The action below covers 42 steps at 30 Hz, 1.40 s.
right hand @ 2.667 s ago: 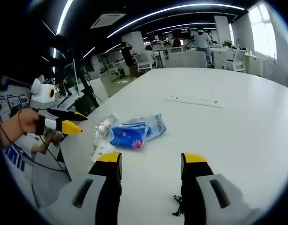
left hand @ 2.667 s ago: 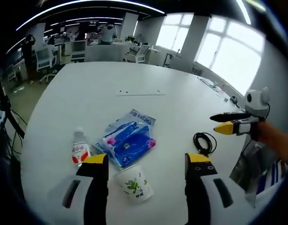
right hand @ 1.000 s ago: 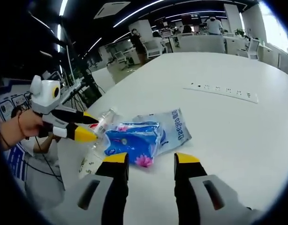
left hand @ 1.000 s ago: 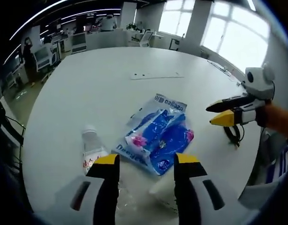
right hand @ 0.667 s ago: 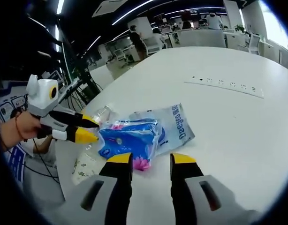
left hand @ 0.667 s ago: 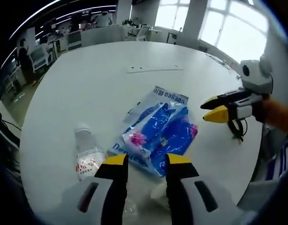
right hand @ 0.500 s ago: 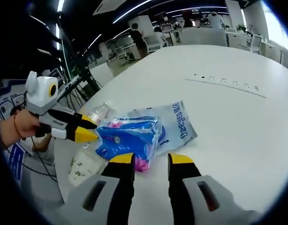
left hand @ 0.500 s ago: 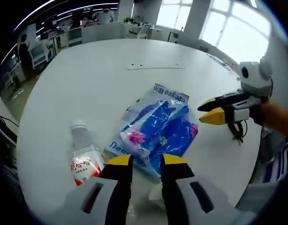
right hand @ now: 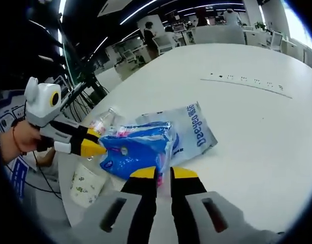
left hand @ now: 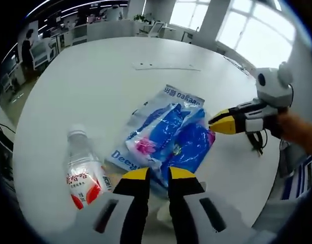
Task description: Arrange the tabletop items into an orderly group along one side of the table until the central work area is clear of visible clutter.
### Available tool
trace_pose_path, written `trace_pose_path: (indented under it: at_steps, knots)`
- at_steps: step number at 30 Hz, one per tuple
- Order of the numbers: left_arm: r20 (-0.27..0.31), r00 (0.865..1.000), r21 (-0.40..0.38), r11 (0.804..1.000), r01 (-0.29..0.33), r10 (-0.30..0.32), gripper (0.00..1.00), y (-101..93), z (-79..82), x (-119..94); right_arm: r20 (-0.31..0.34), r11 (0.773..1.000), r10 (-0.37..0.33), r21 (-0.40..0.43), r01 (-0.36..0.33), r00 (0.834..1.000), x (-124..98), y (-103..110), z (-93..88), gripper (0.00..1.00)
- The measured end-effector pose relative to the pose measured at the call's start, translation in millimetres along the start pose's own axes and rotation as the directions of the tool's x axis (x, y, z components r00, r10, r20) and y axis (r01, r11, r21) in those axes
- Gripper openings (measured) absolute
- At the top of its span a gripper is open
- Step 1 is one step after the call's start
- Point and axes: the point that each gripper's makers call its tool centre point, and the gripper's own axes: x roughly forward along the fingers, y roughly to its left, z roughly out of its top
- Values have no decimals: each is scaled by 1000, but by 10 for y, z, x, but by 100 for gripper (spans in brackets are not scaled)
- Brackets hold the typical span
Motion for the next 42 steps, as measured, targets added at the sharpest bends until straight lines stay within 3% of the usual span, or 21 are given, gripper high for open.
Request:
trace_pose_path:
  at_steps: [11, 21, 34, 42]
  knots:
    - [25, 1000, -9, 1000, 1, -1, 0, -21, 87, -43, 21, 1000, 0, 18, -1, 1000, -116, 25, 68, 0]
    - [74, 997, 19, 1000, 20, -21, 0, -179, 298, -192, 66, 1000, -12, 10, 11, 998, -376, 22, 215, 0]
    - [134, 989, 70, 996, 60, -69, 0, -578, 634, -357, 140, 998, -58, 8, 58, 988, -929, -65, 352, 0]
    - [173, 977, 141, 985, 101, -125, 0, -1001, 971, -362, 193, 992, -124, 21, 122, 973, -1364, -264, 416, 0]
